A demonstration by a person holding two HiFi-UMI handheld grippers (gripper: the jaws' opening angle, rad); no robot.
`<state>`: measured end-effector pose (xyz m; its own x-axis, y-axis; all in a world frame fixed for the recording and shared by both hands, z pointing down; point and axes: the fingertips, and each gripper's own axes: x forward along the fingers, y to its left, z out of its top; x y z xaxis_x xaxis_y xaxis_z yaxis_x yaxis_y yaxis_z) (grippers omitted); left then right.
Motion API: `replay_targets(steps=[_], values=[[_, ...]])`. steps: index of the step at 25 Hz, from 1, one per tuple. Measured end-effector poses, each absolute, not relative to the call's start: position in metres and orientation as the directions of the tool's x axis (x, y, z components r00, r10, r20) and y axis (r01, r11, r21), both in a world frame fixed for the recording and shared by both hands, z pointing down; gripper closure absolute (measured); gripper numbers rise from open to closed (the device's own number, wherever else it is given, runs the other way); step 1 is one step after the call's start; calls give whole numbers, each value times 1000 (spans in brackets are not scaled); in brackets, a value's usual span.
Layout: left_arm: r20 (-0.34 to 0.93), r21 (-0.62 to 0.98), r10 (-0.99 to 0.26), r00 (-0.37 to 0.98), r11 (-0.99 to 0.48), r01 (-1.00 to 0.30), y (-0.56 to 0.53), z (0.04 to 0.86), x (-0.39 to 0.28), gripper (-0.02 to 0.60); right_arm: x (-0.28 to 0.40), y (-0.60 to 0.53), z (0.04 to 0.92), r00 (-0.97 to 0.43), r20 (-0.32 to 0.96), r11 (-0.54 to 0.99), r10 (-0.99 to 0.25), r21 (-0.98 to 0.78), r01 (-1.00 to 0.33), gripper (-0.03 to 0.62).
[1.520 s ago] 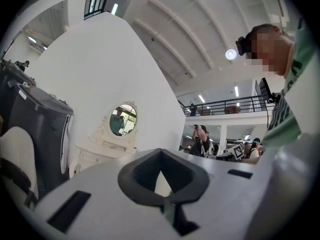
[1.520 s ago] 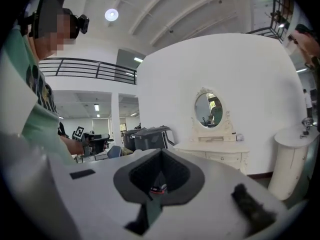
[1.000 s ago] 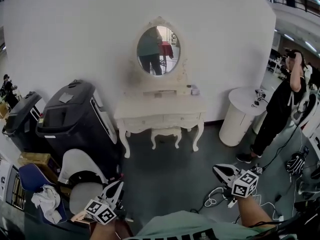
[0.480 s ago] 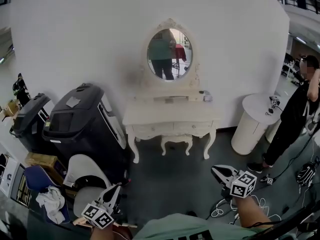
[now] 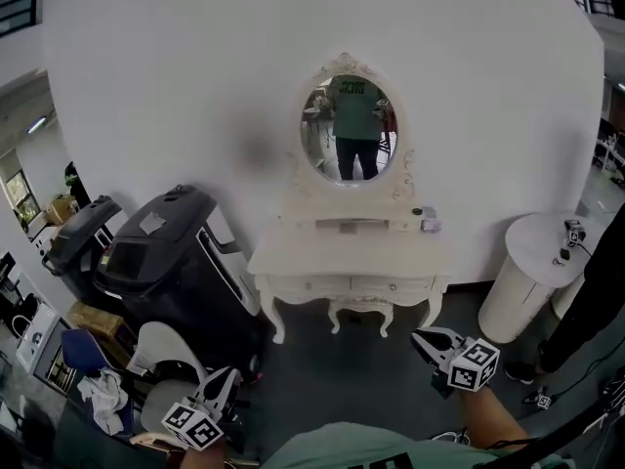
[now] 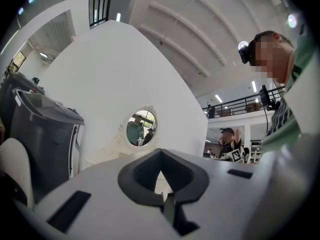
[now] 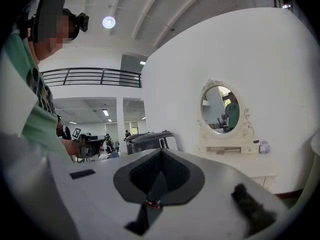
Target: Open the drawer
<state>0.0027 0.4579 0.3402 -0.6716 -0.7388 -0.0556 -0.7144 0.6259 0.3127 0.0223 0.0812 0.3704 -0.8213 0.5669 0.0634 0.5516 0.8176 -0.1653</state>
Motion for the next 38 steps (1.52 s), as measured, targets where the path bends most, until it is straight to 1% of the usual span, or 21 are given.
replay_targets(steps=[7,11,14,18,21,27,32,38], values=[[3,291,-779,-627,601,-745,369,347,-42,574,-17,13,397,-824,67,813,563,-226,537,588],[11,312,-803,-596,569,-761,345,355,-79,574,-31,-12,408,-846,90,836,525,-241,493,588],[11,323,-837,-548,521,-790,330,363,-111,574,-49,-21,412,-869,100,859,484,-243,450,588],[-13,352,-879,-477,442,-825,321,373,-171,574,-79,-24,413,-902,113,895,416,-227,384,588],[-34,358,-907,-419,381,-853,318,371,-227,574,-109,-26,404,-936,113,925,333,-230,301,588],[-40,310,-956,-291,265,-913,329,351,-329,574,-177,-1,380,-969,105,957,222,-214,196,588],[-52,321,-970,-237,209,-924,335,353,-395,574,-230,26,381,-971,125,961,205,-213,176,588],[-40,372,-976,-216,186,-909,321,371,-439,574,-265,17,387,-968,164,964,190,-216,153,588]])
